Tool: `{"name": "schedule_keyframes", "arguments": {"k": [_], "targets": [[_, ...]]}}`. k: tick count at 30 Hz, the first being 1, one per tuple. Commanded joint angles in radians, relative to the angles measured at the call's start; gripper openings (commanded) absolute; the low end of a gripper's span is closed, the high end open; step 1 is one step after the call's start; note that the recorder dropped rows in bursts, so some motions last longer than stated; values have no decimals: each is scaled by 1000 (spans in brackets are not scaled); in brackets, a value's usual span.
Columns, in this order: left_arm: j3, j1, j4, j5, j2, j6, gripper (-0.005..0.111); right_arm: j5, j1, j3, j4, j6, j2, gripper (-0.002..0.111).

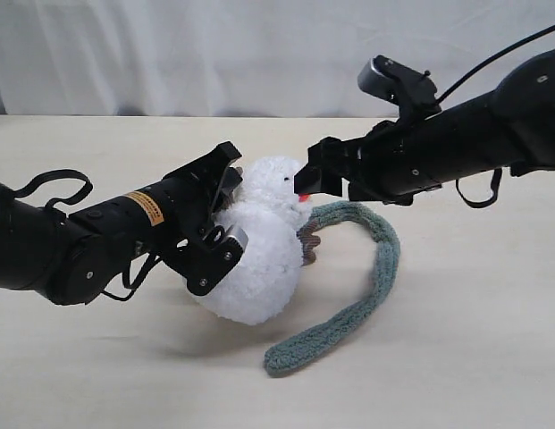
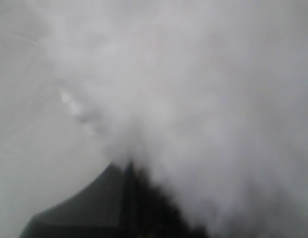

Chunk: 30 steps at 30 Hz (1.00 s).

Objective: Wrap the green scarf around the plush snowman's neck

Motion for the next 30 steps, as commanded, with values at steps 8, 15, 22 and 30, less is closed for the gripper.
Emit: {"name": "schedule_keyframes", "arguments": {"k": [8,15,22,30], "targets": [[-6,-2,-19,-2,-6,-13,0,20,26,-73,104,8,153,74],[-6,-2,-23,15,-6,-15,0,-28,69,-73,101,-28,199,74],[-6,-2,-23,22,-6,-15,0,-57,69,-73,360,-320,246,74],[-6,-2,-3,22,-6,-15,0,-35,69,-73,467,-487,246,85]]}}
